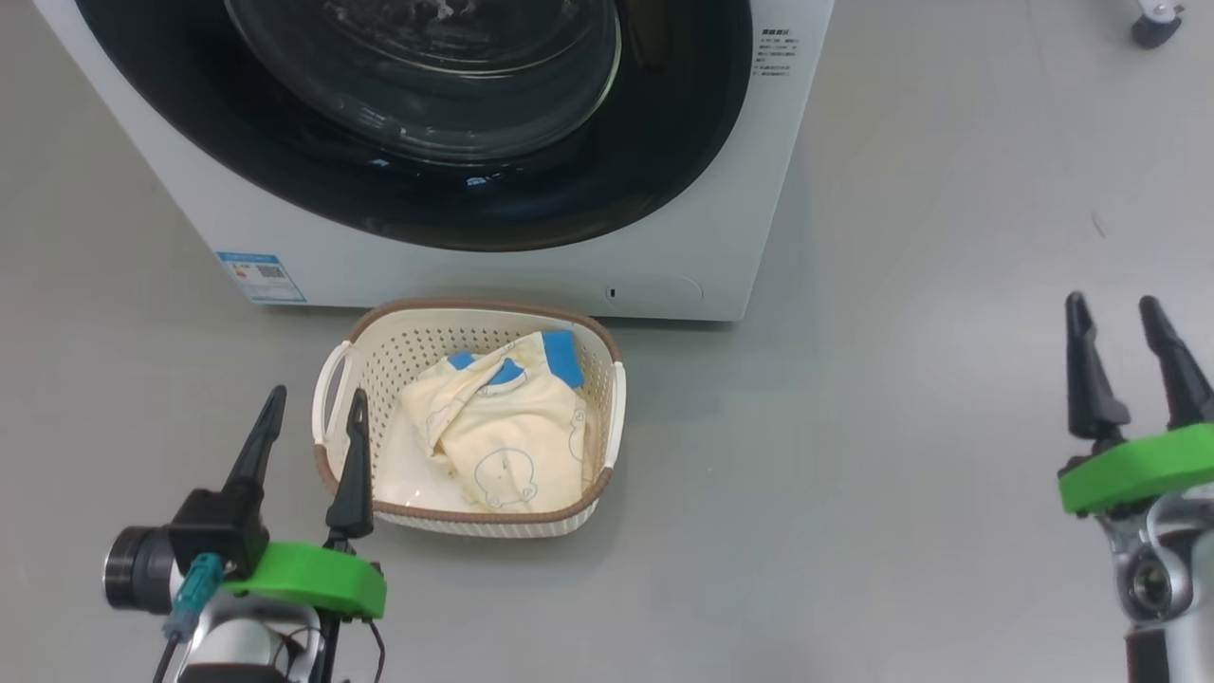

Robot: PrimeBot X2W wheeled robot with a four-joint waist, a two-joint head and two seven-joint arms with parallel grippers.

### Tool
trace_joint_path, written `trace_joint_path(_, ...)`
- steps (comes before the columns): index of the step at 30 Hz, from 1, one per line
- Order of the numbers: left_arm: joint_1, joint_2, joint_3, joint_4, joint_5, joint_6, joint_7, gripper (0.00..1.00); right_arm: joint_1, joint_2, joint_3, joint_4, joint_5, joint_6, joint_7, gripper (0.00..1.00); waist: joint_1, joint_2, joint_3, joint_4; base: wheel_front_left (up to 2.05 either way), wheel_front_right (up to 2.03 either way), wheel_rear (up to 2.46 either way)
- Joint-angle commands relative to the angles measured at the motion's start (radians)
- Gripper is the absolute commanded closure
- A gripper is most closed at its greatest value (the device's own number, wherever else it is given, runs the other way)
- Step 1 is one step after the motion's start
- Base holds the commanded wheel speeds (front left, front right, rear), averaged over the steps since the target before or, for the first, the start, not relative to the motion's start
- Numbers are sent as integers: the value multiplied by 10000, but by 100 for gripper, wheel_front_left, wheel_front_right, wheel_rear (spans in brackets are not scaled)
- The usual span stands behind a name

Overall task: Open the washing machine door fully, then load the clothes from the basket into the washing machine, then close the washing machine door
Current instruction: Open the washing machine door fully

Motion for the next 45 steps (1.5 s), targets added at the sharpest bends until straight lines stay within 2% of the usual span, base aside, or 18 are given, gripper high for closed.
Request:
trace_joint_path(1,-472,235,344,-300,-37,73,-120,0,-606,-89,117,-222,310,-32,-109,4,-1,0,121,94,0,0,0)
trace_joint_path(3,-547,228,344,-279,-41,66,-125,0,-909,-88,-2,29,1043,-32,-121,11,-1,0,226,152,0,0,0)
trace_joint_path(4,-585,221,340,-264,-43,58,-128,0,-1070,-88,-25,183,1473,-32,-106,28,-1,0,263,185,0,0,0)
trace_joint_path(5,-626,213,332,-258,-42,49,-130,0,-1257,-88,-83,341,2028,-32,-110,55,-1,0,321,221,0,0,0)
trace_joint_path(6,-668,209,328,-252,-38,40,-132,0,-1436,-88,-113,477,2318,-32,-121,70,-1,0,369,254,0,0,0)
trace_joint_path(7,-710,206,323,-236,-35,29,-133,0,-1622,-87,-121,615,2625,-32,-127,80,-1,0,408,292,0,0,0)
trace_joint_path(8,-797,189,306,-207,-24,9,-136,0,-2023,-87,-121,894,3414,-32,-130,100,-1,0,491,375,0,0,0)
trace_joint_path(12,-965,119,259,-170,4,-24,-141,0,-2941,-87,-137,1538,5065,-32,16,100,-1,0,632,564,0,0,0)
trace_joint_path(19,-1154,-14,220,-202,53,-113,-143,0,-4733,-86,-83,2837,9430,-32,1232,100,-1,0,828,922,0,0,0)
trace_joint_path(20,-1154,-14,220,-202,53,-113,-143,0,-4733,-86,-83,2837,9430,-32,1232,100,-1,0,828,922,0,0,0)
trace_joint_path(24,-1189,-69,218,-209,95,-166,-144,0,-5713,-86,-156,3719,11624,-32,2124,100,-1,0,917,1117,0,0,0)
trace_joint_path(28,-1226,-123,224,-211,144,-220,-144,0,-6656,-86,-245,4581,13126,-32,2841,100,-1,0,1026,1279,0,0,0)
trace_joint_path(31,-1266,-162,232,-232,185,-261,-144,0,-7378,-86,-205,5257,13804,-32,3376,100,-1,0,1140,1373,0,0,0)
trace_joint_path(34,-1324,-210,225,-264,231,-307,-144,0,-8102,-109,-113,5924,13968,-32,3760,100,-1,0,1282,1464,0,0,0)
trace_joint_path(45,-1734,-506,130,-203,345,-517,-145,0,-10693,-570,443,8699,13661,-32,4559,100,-1,0,1867,1871,0,0,0)
